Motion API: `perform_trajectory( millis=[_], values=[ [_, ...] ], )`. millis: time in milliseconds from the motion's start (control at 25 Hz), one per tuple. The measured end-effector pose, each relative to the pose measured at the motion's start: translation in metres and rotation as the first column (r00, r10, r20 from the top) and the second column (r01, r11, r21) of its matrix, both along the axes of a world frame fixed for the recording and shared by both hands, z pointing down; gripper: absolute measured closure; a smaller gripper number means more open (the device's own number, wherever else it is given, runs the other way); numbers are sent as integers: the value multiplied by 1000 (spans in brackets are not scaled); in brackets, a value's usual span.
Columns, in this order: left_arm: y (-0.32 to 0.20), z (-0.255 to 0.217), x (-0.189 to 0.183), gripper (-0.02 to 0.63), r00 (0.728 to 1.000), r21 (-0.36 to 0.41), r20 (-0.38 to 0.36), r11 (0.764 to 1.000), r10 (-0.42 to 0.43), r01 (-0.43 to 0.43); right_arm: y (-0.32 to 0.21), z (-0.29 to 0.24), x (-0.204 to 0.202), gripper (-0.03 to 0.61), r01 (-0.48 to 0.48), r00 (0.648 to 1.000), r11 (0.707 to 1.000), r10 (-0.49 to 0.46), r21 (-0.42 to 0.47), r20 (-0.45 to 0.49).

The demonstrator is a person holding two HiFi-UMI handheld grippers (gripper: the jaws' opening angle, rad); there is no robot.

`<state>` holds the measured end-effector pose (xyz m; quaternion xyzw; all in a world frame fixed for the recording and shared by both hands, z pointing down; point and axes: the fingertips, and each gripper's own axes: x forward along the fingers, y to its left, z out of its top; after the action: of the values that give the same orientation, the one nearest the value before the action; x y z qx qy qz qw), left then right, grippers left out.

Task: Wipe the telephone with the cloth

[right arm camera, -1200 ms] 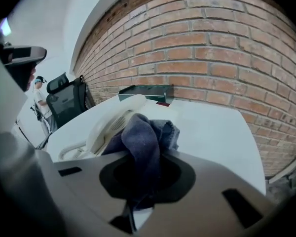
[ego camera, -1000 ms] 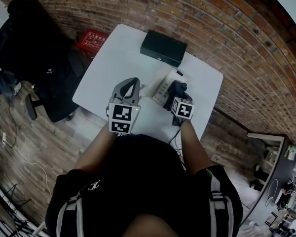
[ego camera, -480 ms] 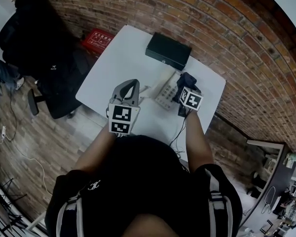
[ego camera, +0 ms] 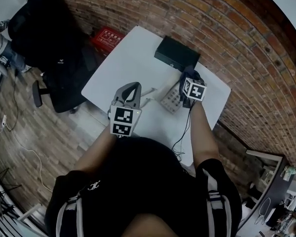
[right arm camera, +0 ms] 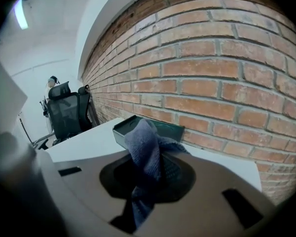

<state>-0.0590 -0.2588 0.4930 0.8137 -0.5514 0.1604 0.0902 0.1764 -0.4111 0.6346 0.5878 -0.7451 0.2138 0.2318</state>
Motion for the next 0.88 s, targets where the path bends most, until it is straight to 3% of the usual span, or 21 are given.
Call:
perform_trajectory(
  millis=[320,560,880],
  values=[
    [8,2,-26,617,998,-5,3,998,-63,63,-5,14,-54,558,175,984,982,-177,-67,-33],
    [12,5,-37,617,997,-13,-6,996,-83,83,28,27,-104,558,334,939,928,-342,-168,-25],
    [15,5,-46,617,995,-9,-22,995,-99,99,76,43,-141,558,417,903,883,-429,-216,-9]
  ],
)
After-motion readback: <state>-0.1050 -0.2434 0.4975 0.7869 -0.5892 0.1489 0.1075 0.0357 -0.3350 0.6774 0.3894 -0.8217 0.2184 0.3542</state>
